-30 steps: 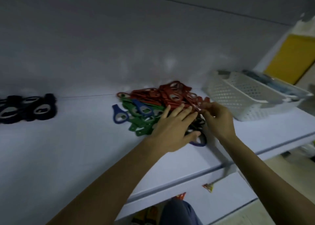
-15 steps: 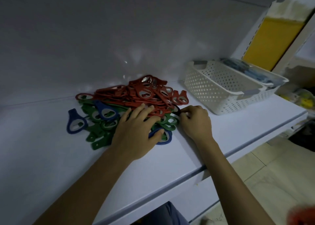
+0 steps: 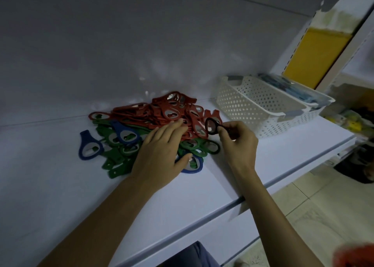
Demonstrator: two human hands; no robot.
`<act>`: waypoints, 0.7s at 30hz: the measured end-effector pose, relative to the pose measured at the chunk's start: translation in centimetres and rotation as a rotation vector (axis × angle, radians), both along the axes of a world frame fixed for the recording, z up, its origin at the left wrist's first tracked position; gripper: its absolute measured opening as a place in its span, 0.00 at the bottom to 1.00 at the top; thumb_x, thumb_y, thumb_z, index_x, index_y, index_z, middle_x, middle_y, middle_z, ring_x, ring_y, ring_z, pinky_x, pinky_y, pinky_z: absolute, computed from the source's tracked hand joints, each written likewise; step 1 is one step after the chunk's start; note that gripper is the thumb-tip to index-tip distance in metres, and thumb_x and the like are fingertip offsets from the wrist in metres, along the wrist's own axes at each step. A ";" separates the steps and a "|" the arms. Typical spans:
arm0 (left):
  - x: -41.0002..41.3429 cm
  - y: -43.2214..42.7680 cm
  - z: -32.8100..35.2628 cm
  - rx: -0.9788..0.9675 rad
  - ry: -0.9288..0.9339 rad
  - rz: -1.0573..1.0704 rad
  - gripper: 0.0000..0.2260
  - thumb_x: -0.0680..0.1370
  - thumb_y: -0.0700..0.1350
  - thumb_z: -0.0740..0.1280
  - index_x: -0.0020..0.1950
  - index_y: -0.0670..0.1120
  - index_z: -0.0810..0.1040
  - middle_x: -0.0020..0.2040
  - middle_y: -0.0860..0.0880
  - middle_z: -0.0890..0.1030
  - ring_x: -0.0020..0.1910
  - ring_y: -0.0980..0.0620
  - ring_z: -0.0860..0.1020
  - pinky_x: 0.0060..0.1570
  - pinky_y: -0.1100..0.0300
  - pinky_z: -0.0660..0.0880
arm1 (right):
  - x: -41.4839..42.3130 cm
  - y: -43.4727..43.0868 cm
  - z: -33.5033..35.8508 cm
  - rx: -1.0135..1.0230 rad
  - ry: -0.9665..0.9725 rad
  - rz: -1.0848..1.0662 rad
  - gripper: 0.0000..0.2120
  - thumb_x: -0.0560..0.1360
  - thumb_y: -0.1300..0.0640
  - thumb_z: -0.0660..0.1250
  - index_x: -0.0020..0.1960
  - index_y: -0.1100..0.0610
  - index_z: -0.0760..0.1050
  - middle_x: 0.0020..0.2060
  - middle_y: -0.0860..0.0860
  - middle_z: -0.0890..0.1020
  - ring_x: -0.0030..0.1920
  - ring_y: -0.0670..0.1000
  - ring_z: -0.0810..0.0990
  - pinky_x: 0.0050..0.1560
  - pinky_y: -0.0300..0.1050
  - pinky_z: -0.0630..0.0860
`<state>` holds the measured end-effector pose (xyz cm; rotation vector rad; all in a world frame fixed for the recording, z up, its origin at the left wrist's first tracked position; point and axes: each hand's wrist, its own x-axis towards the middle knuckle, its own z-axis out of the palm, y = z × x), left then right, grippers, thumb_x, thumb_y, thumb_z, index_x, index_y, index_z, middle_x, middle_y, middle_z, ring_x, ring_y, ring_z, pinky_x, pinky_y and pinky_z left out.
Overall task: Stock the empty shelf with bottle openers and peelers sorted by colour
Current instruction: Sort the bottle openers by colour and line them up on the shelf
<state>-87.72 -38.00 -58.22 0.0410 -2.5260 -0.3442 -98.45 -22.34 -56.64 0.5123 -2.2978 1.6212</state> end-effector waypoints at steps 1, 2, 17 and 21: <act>0.0 0.0 0.3 -0.016 0.024 -0.005 0.30 0.72 0.50 0.71 0.71 0.42 0.68 0.72 0.46 0.67 0.71 0.46 0.66 0.69 0.51 0.61 | 0.9 -0.2 0.4 -0.045 0.022 0.060 0.02 0.74 0.59 0.70 0.45 0.54 0.80 0.39 0.47 0.83 0.40 0.48 0.81 0.43 0.48 0.79; 0.0 0.1 0.6 -0.041 0.045 -0.007 0.32 0.72 0.50 0.71 0.73 0.42 0.64 0.74 0.45 0.65 0.72 0.45 0.65 0.70 0.49 0.61 | 1.8 -0.6 0.8 -0.093 0.035 0.118 0.03 0.73 0.60 0.70 0.44 0.53 0.80 0.39 0.48 0.84 0.40 0.51 0.82 0.42 0.49 0.80; 3.1 -7.2 0.7 0.244 0.091 0.246 0.12 0.81 0.42 0.56 0.61 0.41 0.74 0.48 0.42 0.81 0.45 0.41 0.78 0.45 0.49 0.75 | 1.9 -6.4 -0.8 0.825 0.292 0.414 0.38 0.68 0.31 0.65 0.73 0.47 0.63 0.73 0.54 0.63 0.73 0.56 0.61 0.71 0.56 0.59; 3.6 -8.2 -0.2 0.285 0.105 0.240 0.12 0.81 0.45 0.56 0.60 0.42 0.75 0.48 0.45 0.80 0.45 0.45 0.78 0.44 0.52 0.75 | -1.0 -8.2 -0.1 0.718 0.285 0.417 0.24 0.72 0.42 0.69 0.62 0.55 0.75 0.58 0.55 0.75 0.57 0.56 0.73 0.57 0.51 0.71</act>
